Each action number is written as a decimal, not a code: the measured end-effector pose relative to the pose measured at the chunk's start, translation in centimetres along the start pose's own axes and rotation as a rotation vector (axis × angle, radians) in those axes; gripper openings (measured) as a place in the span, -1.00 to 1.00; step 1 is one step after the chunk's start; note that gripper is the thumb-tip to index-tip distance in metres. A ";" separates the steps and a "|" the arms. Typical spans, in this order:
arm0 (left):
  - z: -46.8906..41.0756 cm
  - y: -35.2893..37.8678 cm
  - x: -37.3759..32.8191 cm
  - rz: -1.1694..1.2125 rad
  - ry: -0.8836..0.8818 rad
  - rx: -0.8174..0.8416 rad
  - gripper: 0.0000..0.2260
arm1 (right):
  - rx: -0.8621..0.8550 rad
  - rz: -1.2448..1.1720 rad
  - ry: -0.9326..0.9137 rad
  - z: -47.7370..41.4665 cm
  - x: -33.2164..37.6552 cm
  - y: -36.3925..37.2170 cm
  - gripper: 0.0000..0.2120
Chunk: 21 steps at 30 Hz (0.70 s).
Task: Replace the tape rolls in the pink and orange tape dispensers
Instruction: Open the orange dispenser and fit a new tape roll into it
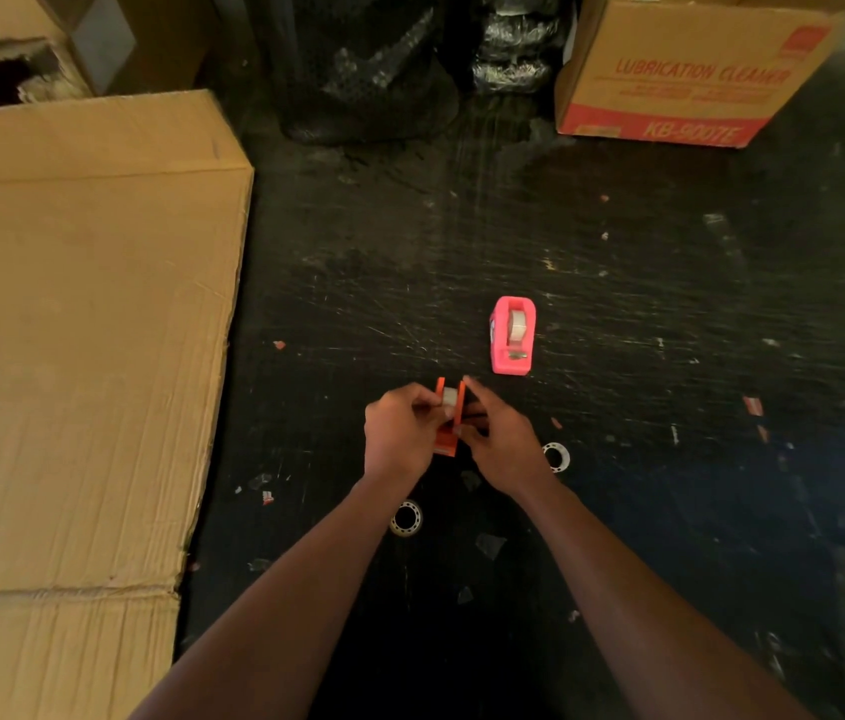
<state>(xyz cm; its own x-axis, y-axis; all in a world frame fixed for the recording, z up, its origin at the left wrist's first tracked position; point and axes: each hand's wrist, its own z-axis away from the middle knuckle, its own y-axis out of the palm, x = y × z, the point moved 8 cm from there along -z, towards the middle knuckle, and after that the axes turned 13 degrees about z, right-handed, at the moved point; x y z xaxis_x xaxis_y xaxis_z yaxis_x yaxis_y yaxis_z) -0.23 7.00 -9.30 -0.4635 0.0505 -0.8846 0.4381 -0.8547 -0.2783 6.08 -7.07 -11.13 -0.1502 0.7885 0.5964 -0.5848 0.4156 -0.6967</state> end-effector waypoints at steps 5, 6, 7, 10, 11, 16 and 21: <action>0.2 -0.3 -0.3 -0.023 -0.001 -0.017 -0.96 | 0.001 0.003 0.002 0.1 0.1 -0.1 -0.34; 0.2 -0.4 -0.4 -0.029 -0.001 -0.019 -0.96 | 0.002 -0.003 0.003 0.1 0.2 -0.2 -0.35; 0.2 -0.3 -0.4 -0.032 0.000 -0.018 -0.96 | 0.002 -0.007 0.005 0.2 0.2 -0.2 -0.35; 0.3 -0.1 -0.6 -0.037 0.006 0.002 -0.95 | -0.013 -0.002 0.002 0.2 0.2 -0.2 -0.36; 0.4 -0.1 -0.6 -0.044 0.009 0.004 -0.95 | -0.019 0.002 0.002 0.3 0.2 -0.1 -0.36; 0.1 0.0 -1.0 -0.140 0.020 0.002 -0.93 | -0.015 0.014 0.005 0.1 0.1 -0.1 -0.35; -0.2 0.2 -2.0 -0.291 0.073 0.000 -0.94 | -0.006 0.057 -0.003 0.1 0.3 0.0 -0.33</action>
<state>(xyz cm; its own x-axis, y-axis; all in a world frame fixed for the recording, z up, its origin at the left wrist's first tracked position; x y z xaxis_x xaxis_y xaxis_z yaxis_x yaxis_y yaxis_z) 0.90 6.83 -7.69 -0.5130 0.3300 -0.7925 0.2949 -0.7992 -0.5237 6.01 -6.84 -10.88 -0.1855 0.8095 0.5571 -0.5703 0.3730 -0.7319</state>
